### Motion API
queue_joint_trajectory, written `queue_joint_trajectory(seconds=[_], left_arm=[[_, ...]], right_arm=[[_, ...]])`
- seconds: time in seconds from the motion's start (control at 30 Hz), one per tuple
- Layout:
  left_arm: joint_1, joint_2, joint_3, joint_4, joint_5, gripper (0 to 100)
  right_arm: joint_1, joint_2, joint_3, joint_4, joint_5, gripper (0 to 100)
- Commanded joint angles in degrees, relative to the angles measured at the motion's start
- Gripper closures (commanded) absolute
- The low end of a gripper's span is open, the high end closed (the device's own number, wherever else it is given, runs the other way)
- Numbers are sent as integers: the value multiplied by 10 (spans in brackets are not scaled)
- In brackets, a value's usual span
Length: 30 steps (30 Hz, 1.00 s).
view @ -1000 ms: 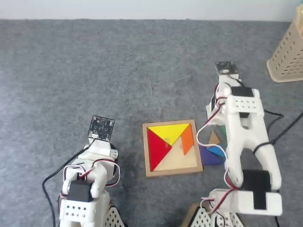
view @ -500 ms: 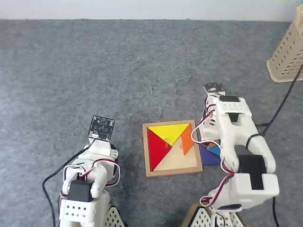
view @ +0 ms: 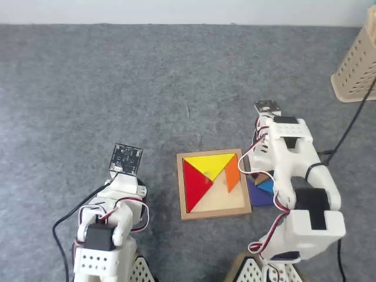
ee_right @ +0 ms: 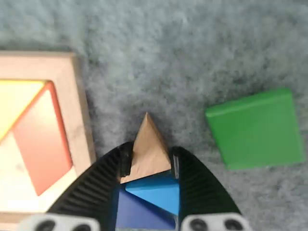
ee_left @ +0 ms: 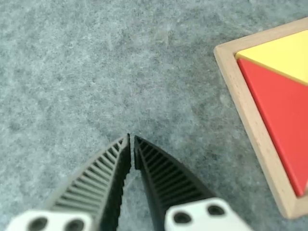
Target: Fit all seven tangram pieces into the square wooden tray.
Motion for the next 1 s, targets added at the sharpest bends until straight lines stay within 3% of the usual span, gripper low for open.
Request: queue_joint_trajectory(seconds=[0.0, 0.43, 0.67, 0.97], left_arm=[[-4, -12, -11, 4, 3, 988], [-4, -12, -11, 4, 3, 988], [-4, -12, -11, 4, 3, 988], [-4, -12, -11, 4, 3, 988]], right_arm=[[0, -2, -58, 1, -4, 965], [-20, -41, -150, 56, 24, 994], [-172, -191, -55, 58, 40, 987], [-269, -95, -62, 53, 34, 988]])
